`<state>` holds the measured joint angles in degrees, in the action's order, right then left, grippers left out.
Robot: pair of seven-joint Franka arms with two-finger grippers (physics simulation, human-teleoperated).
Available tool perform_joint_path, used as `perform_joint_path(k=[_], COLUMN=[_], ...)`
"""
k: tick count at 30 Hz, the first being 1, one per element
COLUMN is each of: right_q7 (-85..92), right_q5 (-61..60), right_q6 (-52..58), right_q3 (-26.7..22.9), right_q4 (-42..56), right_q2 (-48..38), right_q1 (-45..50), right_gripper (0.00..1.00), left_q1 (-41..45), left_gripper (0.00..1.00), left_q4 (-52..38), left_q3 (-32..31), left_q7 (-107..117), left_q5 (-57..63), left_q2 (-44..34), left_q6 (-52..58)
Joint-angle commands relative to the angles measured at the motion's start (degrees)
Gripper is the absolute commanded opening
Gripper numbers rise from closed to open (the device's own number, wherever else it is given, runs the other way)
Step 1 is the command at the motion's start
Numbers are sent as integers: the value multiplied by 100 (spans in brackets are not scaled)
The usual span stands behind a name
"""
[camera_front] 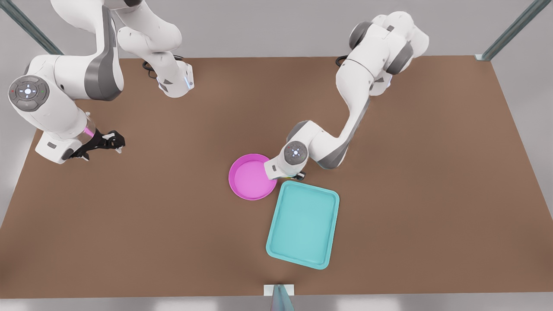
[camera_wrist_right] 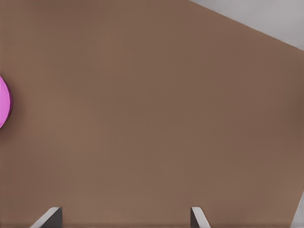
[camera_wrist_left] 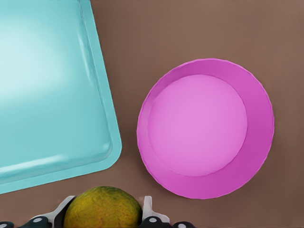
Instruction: Place the orange on the plate with the left arm and the plate on the tray with the right arm
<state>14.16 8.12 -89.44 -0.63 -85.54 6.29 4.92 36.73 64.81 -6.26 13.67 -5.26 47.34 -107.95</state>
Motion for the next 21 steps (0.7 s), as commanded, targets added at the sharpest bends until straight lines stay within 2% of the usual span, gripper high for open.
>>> perform_joint_path(k=[1, 3, 6, 7, 8, 11, 12, 13, 14, 15, 16, 17, 18, 19, 20, 21], right_q7=[8, 8, 8, 8, 8, 8, -1, -1, 8, -1, -1, -1, -10, -10, -10, -10], right_q5=[-4, -4, -4, -4, -4, -4, -4, -4, -4, -100, -398, -1058, -1480, -1876, -2104, -2262], right_q6=[6, 15, 24, 24, 24, 6, 15, 6, 6, 6, 6, -3, -20, -222, -608, -1092], right_q3=[1, -8, -8, -8, -8, -8, -8, -8, -8, 1, 1, 1, 1, 1, 1, 1], right_q4=[3, 3, 2, -6, -6, -41, -50, -50, -50, -50, -59, -252, -358, -358, -367, -559], right_q2=[3, 12, 21, 30, 30, 30, 39, 39, 56, 170, 337, 592, 873, 1198, 1453, 1603], right_q1=[0, 0, 0, 0, 0, 0, 0, 0, 0, 18, 53, 114, 211, 290, 413, 492], right_gripper=[100, 100, 100, 100, 100, 100, 100, 100, 100, 100, 100, 100, 100, 100, 100, 100], left_q1=[133, 239, 230, 230, 230, 177, 177, 37, -375, -745, -763, -755, -763, -990, -2201, -3242], left_gripper=[71, 71, 72, 76, 100, 100, 100, 100, 100, 100, 100, 100, 100, 100, 100, 100], left_q4=[-548, -592, -583, -583, -557, -504, -496, -504, -504, -504, -504, -513, -513, -469, 48, 804], left_q3=[-200, -244, -253, -253, -253, -244, -174, 185, 563, 1011, 1572, 2392, 2805, 2859, 1351, -68], left_q7=[4336, 4512, 4539, 4548, 4539, 4495, 4477, 4145, 3005, 1783, 1106, 66, -435, -568, -462, -445], left_q5=[-168, -168, -168, -168, -168, -133, -116, -150, -159, -98, -98, -89, -107, -159, 50, 806], left_q2=[390, 619, 733, 760, 768, 742, 540, 129, -478, -1005, -1287, -1613, -1841, -2272, -2799, -3353], left_q6=[143, -762, -1097, -1175, -1176, -1097, -387, 1007, 2713, 3682, 4000, 4317, 4449, 4511, 4336, 3818])
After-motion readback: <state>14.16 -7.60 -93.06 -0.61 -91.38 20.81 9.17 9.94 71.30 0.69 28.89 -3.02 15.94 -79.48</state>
